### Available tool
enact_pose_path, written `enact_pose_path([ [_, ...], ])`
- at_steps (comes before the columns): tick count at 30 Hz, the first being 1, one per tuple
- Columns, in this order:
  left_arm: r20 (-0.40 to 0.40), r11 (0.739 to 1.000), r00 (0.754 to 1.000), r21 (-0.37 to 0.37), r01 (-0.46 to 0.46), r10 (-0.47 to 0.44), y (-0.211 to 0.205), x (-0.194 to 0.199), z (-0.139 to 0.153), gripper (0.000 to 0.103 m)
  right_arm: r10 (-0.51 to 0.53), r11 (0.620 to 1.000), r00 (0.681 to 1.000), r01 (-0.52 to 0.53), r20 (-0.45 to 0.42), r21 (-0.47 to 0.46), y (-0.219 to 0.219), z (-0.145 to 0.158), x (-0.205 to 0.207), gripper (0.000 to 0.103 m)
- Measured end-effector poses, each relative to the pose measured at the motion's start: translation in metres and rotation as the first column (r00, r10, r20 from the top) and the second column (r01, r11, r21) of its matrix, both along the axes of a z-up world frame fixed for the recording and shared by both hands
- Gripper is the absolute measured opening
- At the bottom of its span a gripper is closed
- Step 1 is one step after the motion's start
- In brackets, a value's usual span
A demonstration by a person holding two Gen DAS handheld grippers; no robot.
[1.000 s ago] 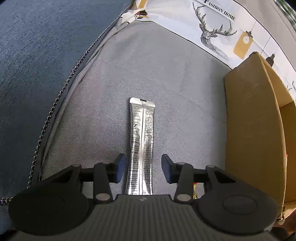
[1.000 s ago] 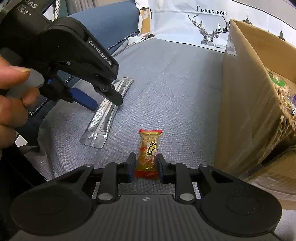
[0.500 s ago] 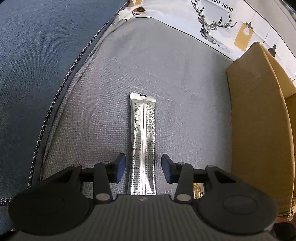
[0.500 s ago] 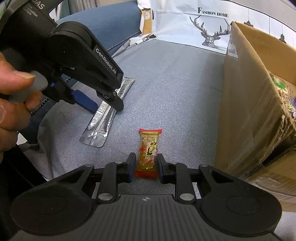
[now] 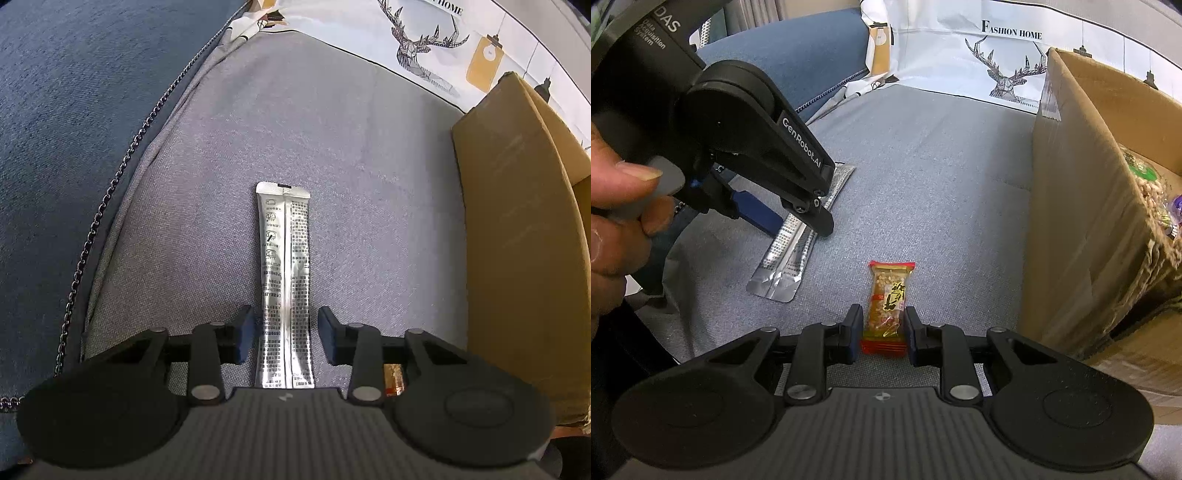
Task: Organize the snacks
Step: 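Grasp the silver stick packet with the left tool, then carry the red candy and silver packet over the box with both tools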
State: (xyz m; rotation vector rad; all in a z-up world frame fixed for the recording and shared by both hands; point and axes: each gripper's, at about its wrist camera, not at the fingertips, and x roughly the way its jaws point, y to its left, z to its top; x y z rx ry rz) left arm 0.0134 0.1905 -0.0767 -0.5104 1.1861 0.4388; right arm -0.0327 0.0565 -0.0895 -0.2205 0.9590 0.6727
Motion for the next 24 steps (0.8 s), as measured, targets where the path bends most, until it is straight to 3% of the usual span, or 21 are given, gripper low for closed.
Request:
enact_pose_path([
  [12,0.01,1.0,1.0,0.017,0.011,-0.011,-0.003,0.002,0.002,0.021,0.006,1.0,1.0,-0.006,0.009,-0.004,0.002,0.0,0.0,0.024],
  [24,0.16,1.0,0.987,0.022,-0.002,-0.001,-0.006,-0.001,0.027,0.019,-0.021,0.999,0.996,0.017,0.088,0.05,-0.004,0.022,-0.003,0.023],
])
